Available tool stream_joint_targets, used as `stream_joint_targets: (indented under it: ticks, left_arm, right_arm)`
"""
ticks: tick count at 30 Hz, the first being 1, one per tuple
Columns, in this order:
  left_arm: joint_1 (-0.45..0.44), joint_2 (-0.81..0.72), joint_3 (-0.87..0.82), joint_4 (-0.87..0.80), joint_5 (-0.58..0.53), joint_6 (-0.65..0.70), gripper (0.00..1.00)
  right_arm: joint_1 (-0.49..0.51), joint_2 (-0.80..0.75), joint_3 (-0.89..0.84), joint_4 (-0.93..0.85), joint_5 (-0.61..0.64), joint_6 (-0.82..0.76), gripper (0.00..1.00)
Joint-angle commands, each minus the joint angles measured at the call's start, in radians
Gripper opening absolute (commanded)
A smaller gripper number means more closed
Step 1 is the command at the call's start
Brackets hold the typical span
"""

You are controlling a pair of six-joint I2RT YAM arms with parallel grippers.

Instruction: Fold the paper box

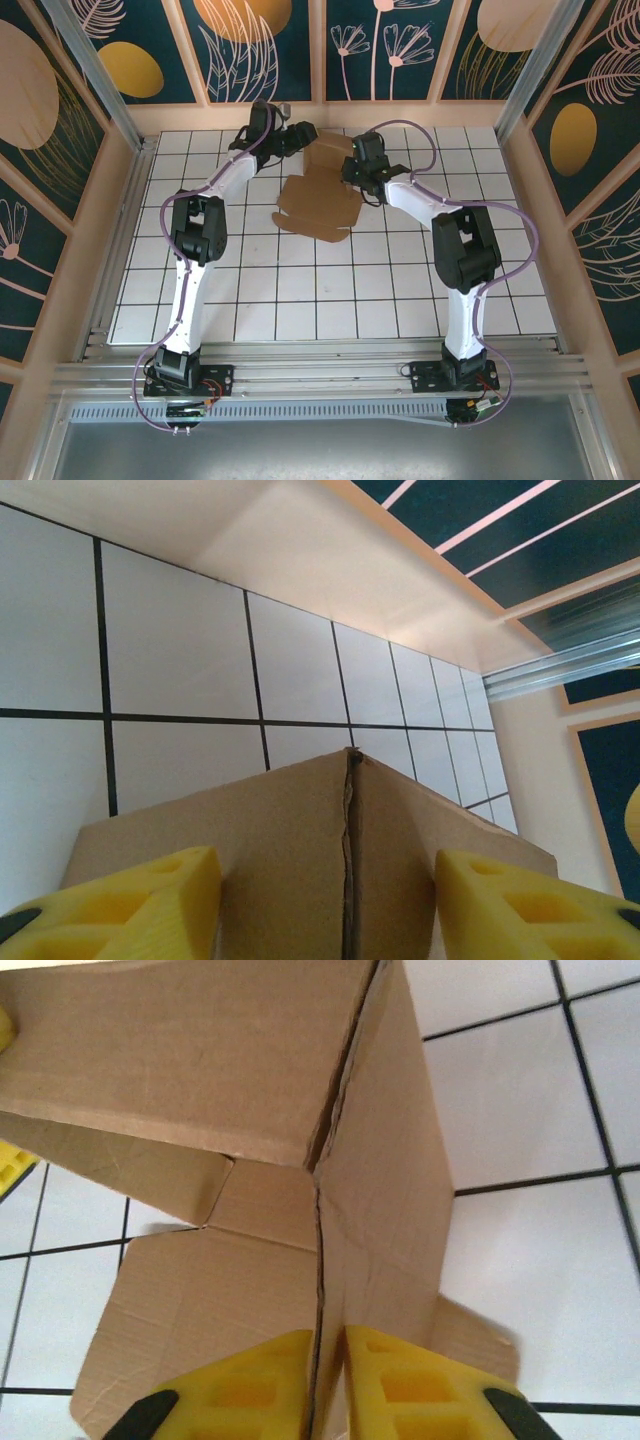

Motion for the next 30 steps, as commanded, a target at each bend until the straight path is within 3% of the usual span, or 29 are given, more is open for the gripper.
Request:
stream_joint_targets:
  ticks: [1, 7, 12, 20, 24, 30]
  left_arm:
    - [-0.006, -0.023, -0.03, -0.014, 0.059, -0.05, 0.56]
    - [-0.007, -0.06, -0.061, 0.008, 0.054, -0.058, 0.56]
    - [-0.007, -0.062, -0.07, 0.006, 0.049, -0.055, 0.57]
    - [-0.007, -0.065, -0.075, -0.013, 0.015, -0.032, 0.58]
    - [-0.005, -0.058, -0.063, -0.028, -0.008, -0.019, 0.58]
    - [-0.003, -0.06, -0.058, -0.035, -0.013, -0.016, 0.58]
  right_arm:
    - [0.016, 0.055, 0.022, -0.051, -0.07, 0.06, 0.18]
    - [0.007, 0.05, 0.004, 0.08, -0.115, 0.134, 0.24]
    - [-0.009, 0.057, -0.037, 0.194, -0.17, 0.142, 0.36]
    - [-0.054, -0.108, -0.208, 0.293, -0.358, -0.033, 0.51]
    - [-0.059, -0.184, -0.246, 0.237, -0.496, -0.151, 0.52]
    - [-0.076, -0.297, -0.31, 0.177, -0.524, -0.238, 0.52]
